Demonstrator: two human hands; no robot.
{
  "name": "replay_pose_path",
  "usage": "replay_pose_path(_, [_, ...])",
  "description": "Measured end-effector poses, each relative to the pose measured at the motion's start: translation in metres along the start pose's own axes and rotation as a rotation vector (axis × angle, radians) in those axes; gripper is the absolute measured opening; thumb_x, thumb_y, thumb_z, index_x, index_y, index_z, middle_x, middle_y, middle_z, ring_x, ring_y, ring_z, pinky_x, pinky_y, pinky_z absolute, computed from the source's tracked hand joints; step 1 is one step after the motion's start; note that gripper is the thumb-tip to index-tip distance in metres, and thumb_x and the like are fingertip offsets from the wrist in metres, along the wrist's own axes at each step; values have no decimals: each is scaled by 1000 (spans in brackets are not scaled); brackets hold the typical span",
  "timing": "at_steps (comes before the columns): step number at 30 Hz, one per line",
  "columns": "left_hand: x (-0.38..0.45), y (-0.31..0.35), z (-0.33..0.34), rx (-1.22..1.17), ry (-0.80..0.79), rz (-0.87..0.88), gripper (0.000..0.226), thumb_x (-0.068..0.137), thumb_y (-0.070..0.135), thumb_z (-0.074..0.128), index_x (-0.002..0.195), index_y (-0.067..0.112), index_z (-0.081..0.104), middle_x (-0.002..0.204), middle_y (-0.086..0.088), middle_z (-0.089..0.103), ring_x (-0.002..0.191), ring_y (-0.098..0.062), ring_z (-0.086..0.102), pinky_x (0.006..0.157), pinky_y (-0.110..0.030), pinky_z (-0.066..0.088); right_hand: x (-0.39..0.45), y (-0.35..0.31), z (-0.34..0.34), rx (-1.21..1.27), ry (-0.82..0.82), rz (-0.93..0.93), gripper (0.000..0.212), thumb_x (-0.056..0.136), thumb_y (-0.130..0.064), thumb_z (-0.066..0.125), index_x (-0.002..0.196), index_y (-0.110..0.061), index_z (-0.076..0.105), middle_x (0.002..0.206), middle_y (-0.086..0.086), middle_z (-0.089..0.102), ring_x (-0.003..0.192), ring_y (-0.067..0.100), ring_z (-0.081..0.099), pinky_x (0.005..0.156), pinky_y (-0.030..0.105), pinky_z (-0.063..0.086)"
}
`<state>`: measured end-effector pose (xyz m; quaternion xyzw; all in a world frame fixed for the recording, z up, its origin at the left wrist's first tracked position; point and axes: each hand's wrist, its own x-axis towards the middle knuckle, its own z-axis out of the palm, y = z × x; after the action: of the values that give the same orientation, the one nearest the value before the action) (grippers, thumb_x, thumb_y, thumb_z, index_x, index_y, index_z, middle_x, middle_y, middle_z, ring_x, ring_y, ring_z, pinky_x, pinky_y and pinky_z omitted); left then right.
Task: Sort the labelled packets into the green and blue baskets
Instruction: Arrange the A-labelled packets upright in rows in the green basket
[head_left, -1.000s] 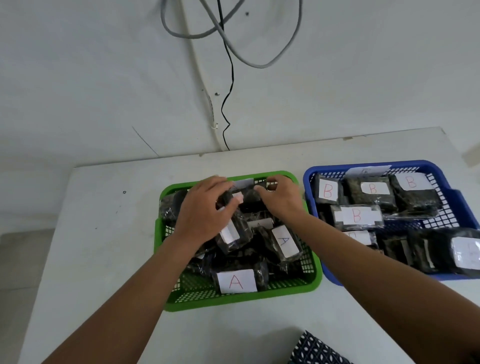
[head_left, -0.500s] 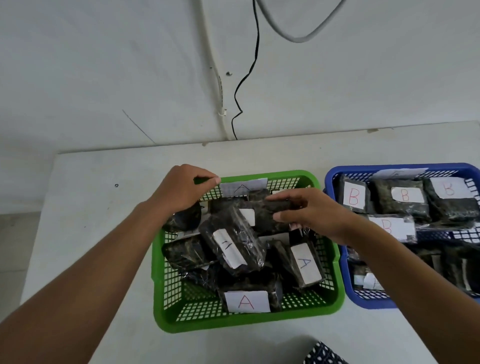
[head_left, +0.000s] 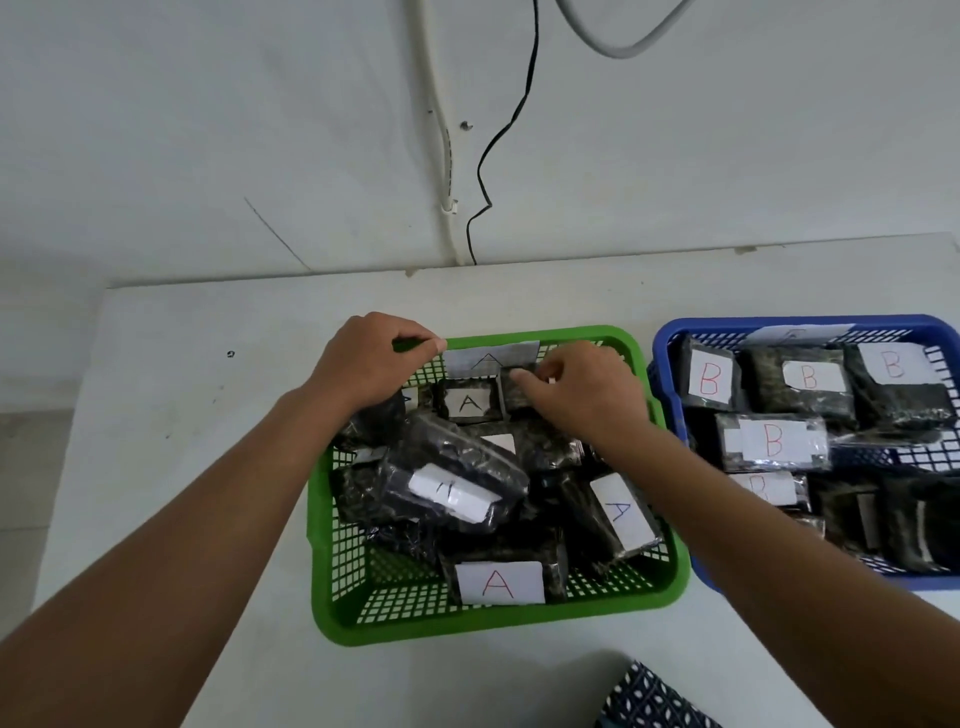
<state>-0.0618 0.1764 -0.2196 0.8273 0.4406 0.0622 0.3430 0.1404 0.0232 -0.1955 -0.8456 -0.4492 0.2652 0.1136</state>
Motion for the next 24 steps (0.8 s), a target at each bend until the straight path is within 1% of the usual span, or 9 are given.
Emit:
replay_pose_path(5, [-1, 1, 2, 13, 27, -11, 30, 89, 54, 64, 103, 32, 78, 105, 9, 76, 90, -7, 63, 79, -27, 48, 5, -20, 28, -166, 82, 69, 47, 76, -63, 75, 97, -24, 60, 89, -3, 62, 81, 22, 62, 75, 40, 57])
replay_pose_path(10, [0, 1, 2, 27, 20, -20, 31, 89, 56, 63, 103, 33, 78, 103, 10, 76, 86, -7, 63, 73, -26, 45, 6, -15, 28, -47, 52, 59, 40, 79, -42, 75, 112, -23, 62, 107, -1, 64, 95, 24, 62, 82, 42, 56])
replay_pose_path(13, [-1, 2, 1, 37, 13, -26, 31, 89, 56, 62, 103, 33, 78, 103, 11, 76, 88, -8, 63, 74, -27, 47, 4, -11, 26, -48, -7, 38, 45, 81, -44, 74, 120, -26, 64, 119, 3, 56, 94, 23, 58, 82, 37, 54])
replay_pose_path(15, [-2, 4, 0, 46, 6, -27, 31, 90, 56, 62, 103, 33, 77, 104, 10, 76, 89, -9, 63, 76, -28, 47, 4, -15, 24, -79, -45, 63, 47, 78, -54, 76, 115, -27, 63, 115, 2, 51, 89, 21, 52, 75, 33, 48])
replay_pose_path(17, [-3, 7, -1, 59, -1, -25, 30, 91, 54, 61, 105, 32, 77, 106, 10, 75, 91, -10, 63, 75, -27, 45, 3, -20, 22, -86, -39, 66, 49, 76, -54, 79, 109, -26, 57, 111, 1, 52, 88, 21, 55, 75, 33, 50])
replay_pose_path(19, [-6, 11, -1, 56, 20, -12, 29, 92, 51, 62, 107, 30, 76, 109, 9, 75, 96, -9, 63, 78, -25, 43, 2, -21, 18, 26, 8, 36, 42, 74, -44, 81, 100, -24, 55, 104, -1, 58, 87, 19, 59, 76, 37, 56])
replay_pose_path(21, [-11, 18, -2, 27, 98, 24, 30, 92, 49, 63, 109, 28, 76, 112, 10, 74, 101, -5, 61, 84, -24, 43, -1, -15, 8, 270, 44, 12, 38, 72, -37, 83, 96, -27, 56, 96, -8, 62, 84, 11, 61, 66, 28, 58])
replay_pose_path(23, [-15, 29, -5, -33, 190, 77, 28, 92, 47, 63, 107, 27, 76, 107, 12, 73, 96, 2, 62, 85, -22, 48, -7, -7, -6, 565, 40, -7, 42, 72, -33, 85, 105, -30, 59, 100, -14, 63, 87, 7, 65, 60, 18, 58])
replay_pose_path(24, [-17, 36, -7, -73, 219, 89, 27, 92, 45, 64, 106, 26, 77, 101, 15, 73, 90, 7, 63, 84, -18, 50, -10, -3, -13, 707, 31, -33, 47, 72, -32, 86, 112, -31, 61, 105, -13, 65, 92, 8, 67, 66, 21, 60])
